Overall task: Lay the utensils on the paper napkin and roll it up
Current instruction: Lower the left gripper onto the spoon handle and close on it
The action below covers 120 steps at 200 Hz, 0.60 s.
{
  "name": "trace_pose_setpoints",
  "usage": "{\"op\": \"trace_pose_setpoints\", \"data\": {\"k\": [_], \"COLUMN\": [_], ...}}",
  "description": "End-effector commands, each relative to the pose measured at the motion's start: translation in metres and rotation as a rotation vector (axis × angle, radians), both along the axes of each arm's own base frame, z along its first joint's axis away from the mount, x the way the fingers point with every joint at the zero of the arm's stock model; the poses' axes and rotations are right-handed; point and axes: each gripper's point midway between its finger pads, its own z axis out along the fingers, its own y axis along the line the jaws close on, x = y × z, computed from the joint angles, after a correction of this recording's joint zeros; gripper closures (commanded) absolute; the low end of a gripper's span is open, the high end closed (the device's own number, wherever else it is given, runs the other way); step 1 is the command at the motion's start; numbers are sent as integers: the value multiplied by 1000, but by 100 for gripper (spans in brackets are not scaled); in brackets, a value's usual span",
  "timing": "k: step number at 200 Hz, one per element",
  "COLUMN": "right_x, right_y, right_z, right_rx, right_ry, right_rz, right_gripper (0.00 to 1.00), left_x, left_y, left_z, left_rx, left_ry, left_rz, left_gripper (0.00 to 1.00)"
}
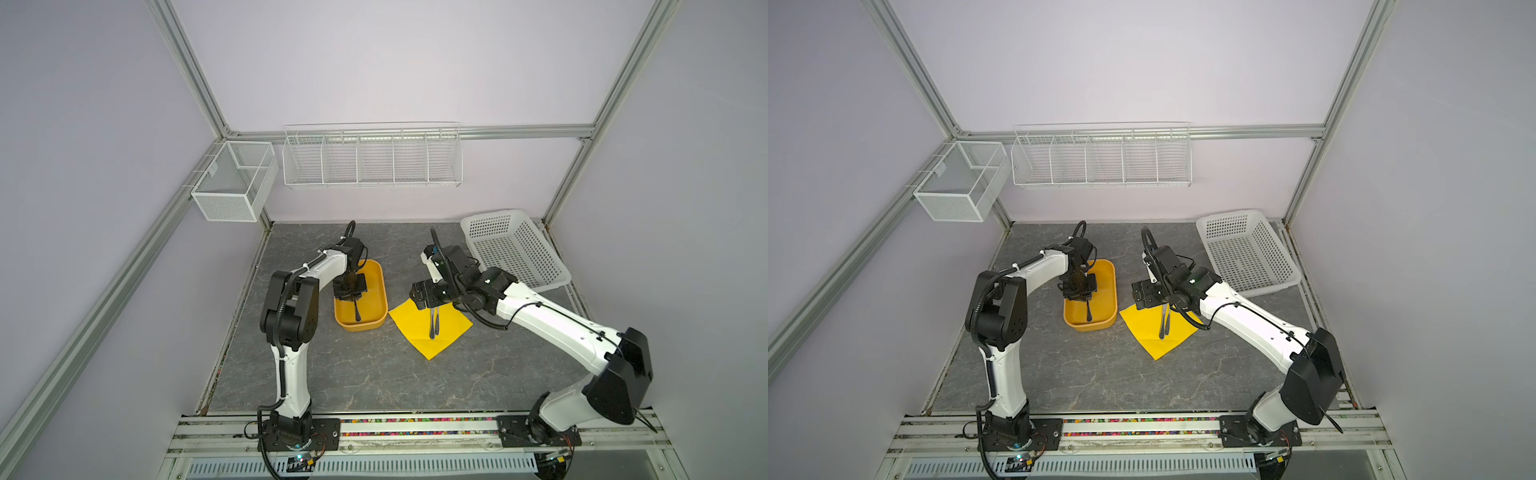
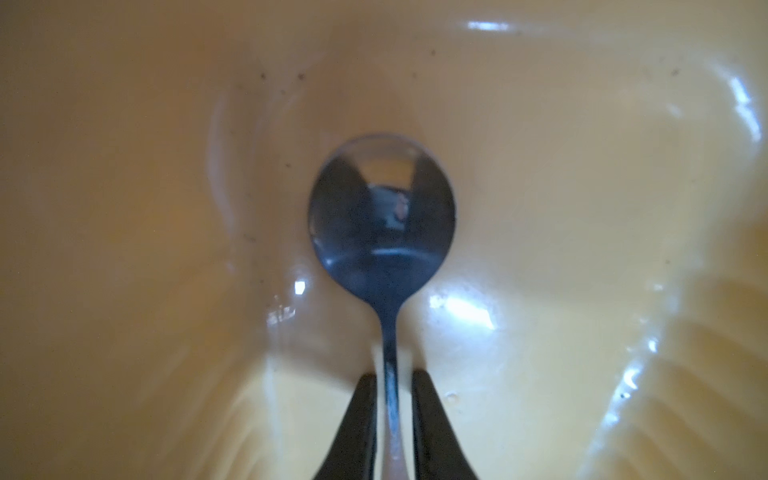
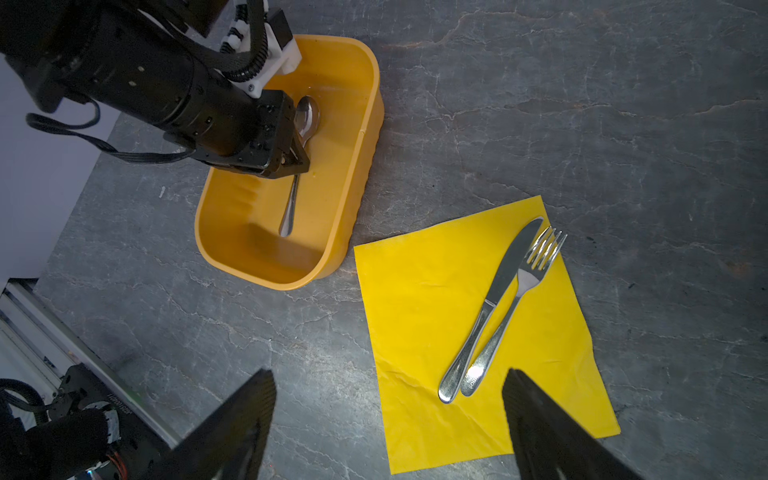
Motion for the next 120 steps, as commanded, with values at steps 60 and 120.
{"op": "trace_pose_setpoints", "data": {"k": [60, 120], "right_x": [-6, -7], "right_y": [-8, -10], "right_z": [-2, -2], "right_rx": [-11, -16], "right_ry": [11, 25], "right_rz": [-20, -33], "right_gripper": [11, 11], "left_x": [-26, -32], "left_y": [11, 15], "left_z": [-44, -46], "left_rx": [39, 80], "left_ry": [180, 204], "left_rz": [-46, -80], "left_gripper": [86, 95]}}
